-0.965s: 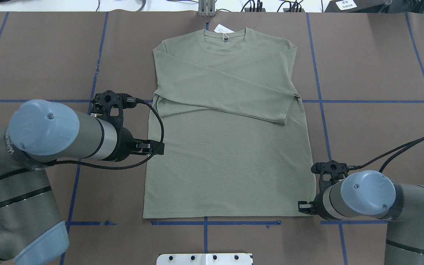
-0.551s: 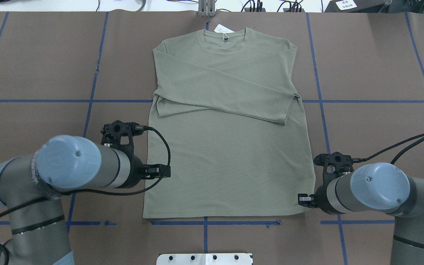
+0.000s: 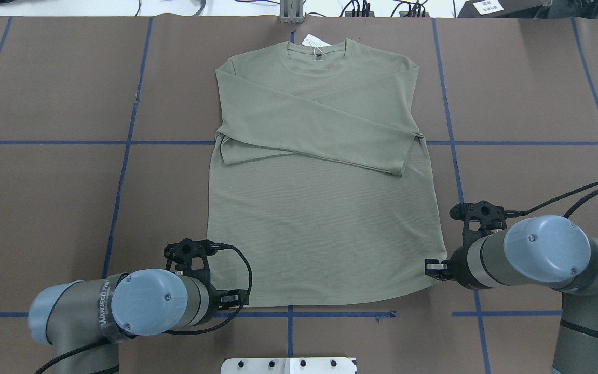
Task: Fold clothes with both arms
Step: 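Lower both grippers to the shirt hem corners nearest the robot and grasp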
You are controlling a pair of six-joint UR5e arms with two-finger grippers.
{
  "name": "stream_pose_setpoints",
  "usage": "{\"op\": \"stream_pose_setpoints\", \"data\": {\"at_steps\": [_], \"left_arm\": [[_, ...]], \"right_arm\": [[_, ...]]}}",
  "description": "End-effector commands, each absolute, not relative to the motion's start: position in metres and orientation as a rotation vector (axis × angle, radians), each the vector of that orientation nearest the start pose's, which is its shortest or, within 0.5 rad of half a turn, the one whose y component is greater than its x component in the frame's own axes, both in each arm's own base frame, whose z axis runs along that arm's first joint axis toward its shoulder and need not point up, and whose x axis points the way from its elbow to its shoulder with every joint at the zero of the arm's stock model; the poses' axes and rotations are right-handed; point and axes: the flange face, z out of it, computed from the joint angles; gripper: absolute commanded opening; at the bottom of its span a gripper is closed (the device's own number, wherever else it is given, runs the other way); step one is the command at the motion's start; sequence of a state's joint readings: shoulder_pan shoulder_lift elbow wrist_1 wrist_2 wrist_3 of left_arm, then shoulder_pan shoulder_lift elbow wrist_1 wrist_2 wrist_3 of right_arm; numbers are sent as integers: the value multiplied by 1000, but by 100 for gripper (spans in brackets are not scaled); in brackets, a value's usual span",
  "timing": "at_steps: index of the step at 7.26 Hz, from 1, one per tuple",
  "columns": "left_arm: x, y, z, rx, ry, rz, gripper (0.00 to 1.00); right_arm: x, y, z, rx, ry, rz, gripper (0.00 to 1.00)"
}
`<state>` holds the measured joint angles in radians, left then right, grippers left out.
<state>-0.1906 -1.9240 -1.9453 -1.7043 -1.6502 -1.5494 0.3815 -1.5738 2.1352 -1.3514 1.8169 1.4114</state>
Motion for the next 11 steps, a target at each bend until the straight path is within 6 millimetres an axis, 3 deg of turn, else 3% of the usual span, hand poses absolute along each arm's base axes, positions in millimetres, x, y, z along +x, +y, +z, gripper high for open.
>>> {"op": "stream_pose_setpoints", "data": {"at_steps": [1, 3, 5, 11], "left_arm": [[547, -240, 294, 24, 851, -140, 93], [537, -249, 288, 32, 866, -154, 91], [539, -251, 298, 32, 845, -159, 90], [543, -244, 304, 15, 789, -154, 82]], "right_arm": [[-395, -279, 374, -14, -817, 119, 0], [-393, -281, 374, -13, -818, 124, 0], [-393, -281, 374, -13, -818, 124, 0], [-393, -282, 375, -12, -816, 125, 0]]}}
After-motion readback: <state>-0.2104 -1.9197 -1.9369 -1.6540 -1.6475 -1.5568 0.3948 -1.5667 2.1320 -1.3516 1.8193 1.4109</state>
